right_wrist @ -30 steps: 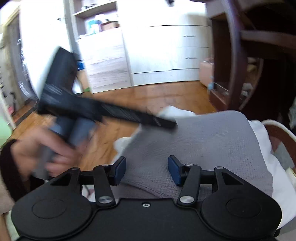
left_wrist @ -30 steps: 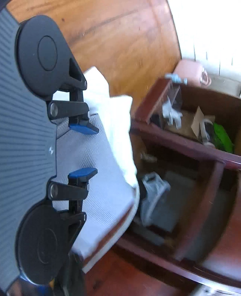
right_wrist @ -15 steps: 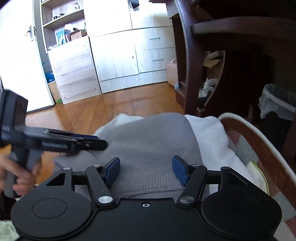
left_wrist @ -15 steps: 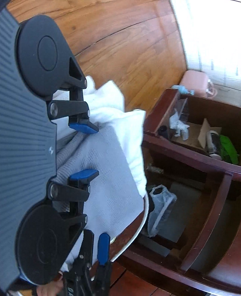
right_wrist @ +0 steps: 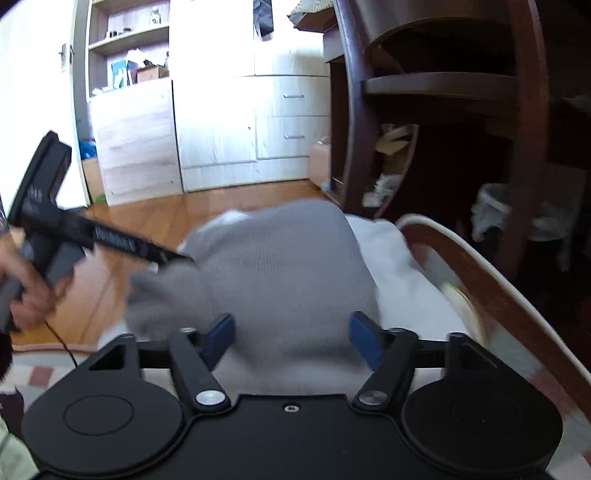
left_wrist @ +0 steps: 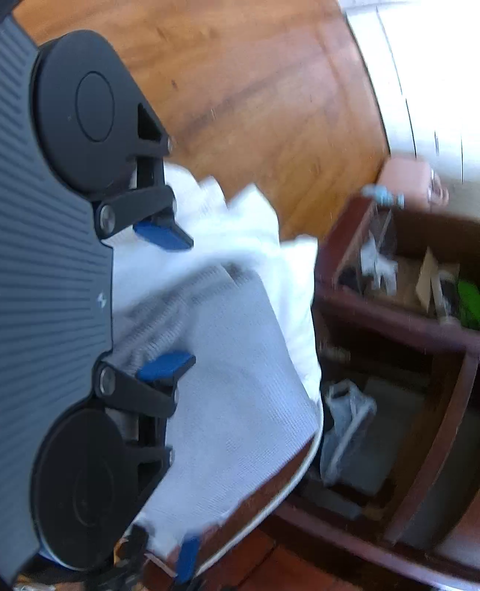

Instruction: Fold clothes

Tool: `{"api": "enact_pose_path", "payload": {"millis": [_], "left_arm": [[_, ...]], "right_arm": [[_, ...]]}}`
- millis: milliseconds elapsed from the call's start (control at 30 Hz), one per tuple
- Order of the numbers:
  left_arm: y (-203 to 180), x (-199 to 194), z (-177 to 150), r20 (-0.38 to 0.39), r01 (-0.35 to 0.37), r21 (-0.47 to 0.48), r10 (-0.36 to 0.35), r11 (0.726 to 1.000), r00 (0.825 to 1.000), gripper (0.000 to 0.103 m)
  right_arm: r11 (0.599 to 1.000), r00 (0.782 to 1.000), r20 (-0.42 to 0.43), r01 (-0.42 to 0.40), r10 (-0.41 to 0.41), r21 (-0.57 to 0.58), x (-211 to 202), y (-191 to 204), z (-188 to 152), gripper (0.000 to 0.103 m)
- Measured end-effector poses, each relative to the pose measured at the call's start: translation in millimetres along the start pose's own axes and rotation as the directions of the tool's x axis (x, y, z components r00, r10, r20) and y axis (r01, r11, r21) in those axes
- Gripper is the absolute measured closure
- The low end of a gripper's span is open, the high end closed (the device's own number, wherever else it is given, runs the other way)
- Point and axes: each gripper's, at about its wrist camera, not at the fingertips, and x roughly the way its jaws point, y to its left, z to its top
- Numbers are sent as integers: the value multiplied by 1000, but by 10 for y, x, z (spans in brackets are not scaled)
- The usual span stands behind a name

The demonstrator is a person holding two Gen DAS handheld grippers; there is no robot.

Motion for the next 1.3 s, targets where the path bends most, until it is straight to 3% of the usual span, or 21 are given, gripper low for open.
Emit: {"api": "enact_pose_path", "payload": {"millis": [67, 200, 267, 433, 500, 600, 767, 1000, 1200, 1300], "left_arm": [[19, -157, -70, 0, -19, -31, 19, 999, 1000, 32], [-58, -497, -296, -30, 28, -88, -31, 996, 999, 21], [-176, -650, -389, -44, 27, -89, -31, 996, 999, 17], [-450, -1043, -524, -32, 52, -118, -56, 992, 998, 6], [-585, -1200, -569, -15, 39, -94, -40, 995, 999, 1], [-810, -1386, -645, -2, -3, -58, 3, 998, 1000, 0], [-1164, -1484, -811, -55, -29, -16, 28, 999, 998, 0], [-1518, -1681, -1048, -72, -71, 35, 73, 997, 995, 0], [-1648, -1760, -1299, -137, -81, 39, 86, 996, 987, 0], [-1723, -1741, -1411, -170, -114, 87, 128, 990, 977, 0]], "right_arm": [[999, 999, -17, 41, -40, 32, -136, -23, -145, 23], [966, 991, -21, 135, -134, 222, -455, -60, -352, 22], [951, 991, -1, 128, -134, 282, -646, -10, -414, 22], [952, 977, 85, 170, -198, 256, -851, 214, -398, 20], [955, 970, 133, 168, -204, 244, -922, 284, -369, 20], [944, 979, 149, 84, -137, 319, -988, 288, -345, 20], [921, 999, 29, 27, -41, 389, -1077, 252, -328, 20], [929, 999, -42, 13, 2, 370, -1468, 428, -423, 16], [951, 986, -153, 110, -68, 289, -1825, 615, -495, 16], [950, 978, -179, 155, -108, 270, -1943, 662, -592, 16]]}}
